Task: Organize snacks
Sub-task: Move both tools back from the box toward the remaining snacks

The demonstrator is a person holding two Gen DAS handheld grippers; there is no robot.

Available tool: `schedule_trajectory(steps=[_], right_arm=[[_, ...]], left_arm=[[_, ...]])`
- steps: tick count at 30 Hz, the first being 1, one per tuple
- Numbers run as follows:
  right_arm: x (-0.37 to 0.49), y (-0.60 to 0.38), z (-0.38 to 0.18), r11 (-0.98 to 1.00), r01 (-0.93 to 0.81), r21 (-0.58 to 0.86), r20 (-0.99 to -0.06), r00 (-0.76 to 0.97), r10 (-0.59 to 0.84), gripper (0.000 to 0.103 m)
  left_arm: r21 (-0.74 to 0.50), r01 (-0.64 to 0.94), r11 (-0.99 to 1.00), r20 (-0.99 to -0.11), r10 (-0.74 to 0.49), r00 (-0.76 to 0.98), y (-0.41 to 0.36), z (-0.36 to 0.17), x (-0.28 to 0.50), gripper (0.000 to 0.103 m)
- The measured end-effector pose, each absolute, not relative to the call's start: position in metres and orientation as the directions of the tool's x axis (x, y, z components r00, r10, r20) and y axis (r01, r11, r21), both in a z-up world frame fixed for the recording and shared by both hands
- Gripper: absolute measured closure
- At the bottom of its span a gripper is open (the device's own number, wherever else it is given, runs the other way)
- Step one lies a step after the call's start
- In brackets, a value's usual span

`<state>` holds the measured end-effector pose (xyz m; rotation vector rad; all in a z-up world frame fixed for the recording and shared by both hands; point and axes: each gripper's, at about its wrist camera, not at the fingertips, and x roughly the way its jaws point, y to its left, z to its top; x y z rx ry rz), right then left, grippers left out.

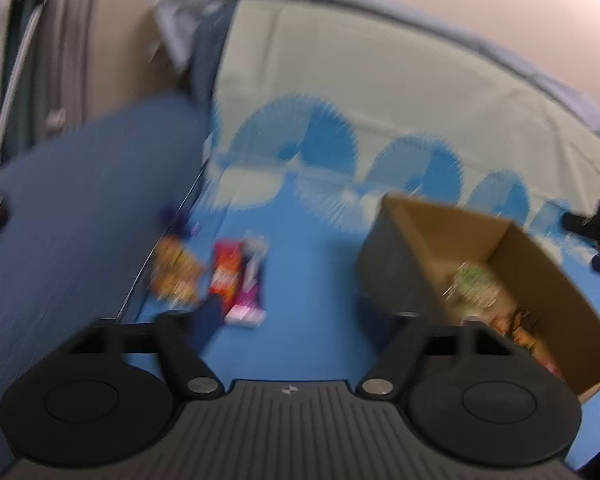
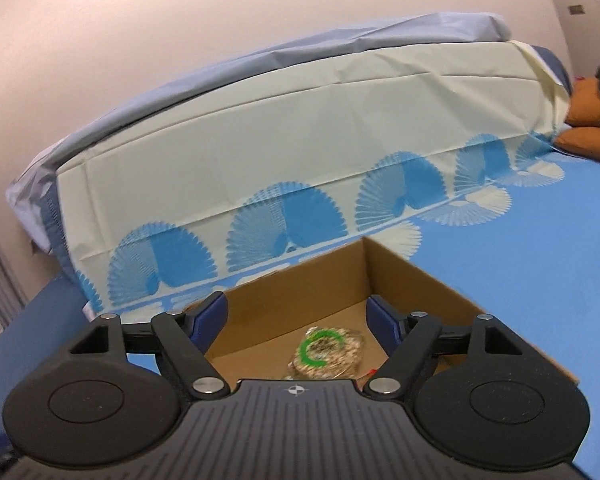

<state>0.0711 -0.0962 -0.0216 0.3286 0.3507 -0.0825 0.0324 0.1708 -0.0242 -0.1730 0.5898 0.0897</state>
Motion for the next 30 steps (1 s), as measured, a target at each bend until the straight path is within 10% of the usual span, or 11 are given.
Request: schedule_trajectory(steps=[4,11,17,22,30], right_arm=[[0.070,-0.078,-0.027,0.954,0.087,0.288,-0.364,0.931,0.025,0.026],[0.067,-0.031,-0.035,0.953,-0.126,0.277,-0.369,0.901,0.227,0.050],[0.069,-0.003,-0.038,0.926,-0.236,0.294,-0.376,0.863,0.339,0.051],[0.075,0.014,-0.042,0.914,-0.274,0.300,-0.399,0.834,0.381,0.050],[0.083,0.031,-0.052,0.918,-0.293,0.267,-0.436,0.813,0.386,0.050]], left_arm=[[-0.155,-0.204,0.967,-0.604,0.071,0.794,0.204,-0.047,0.027,0.079],[-0.180,-0.294,0.939,-0.604,0.131,0.786,0.232,-0.073,0.035,0.079],[-0.314,-0.346,0.884,-0.586,0.106,0.803,0.250,-0.087,0.058,0.078],[-0.395,-0.461,0.795,-0.592,0.164,0.789,0.260,-0.098,0.095,0.023],[-0.431,-0.562,0.706,-0.578,0.262,0.773,0.266,-0.117,0.137,0.019]])
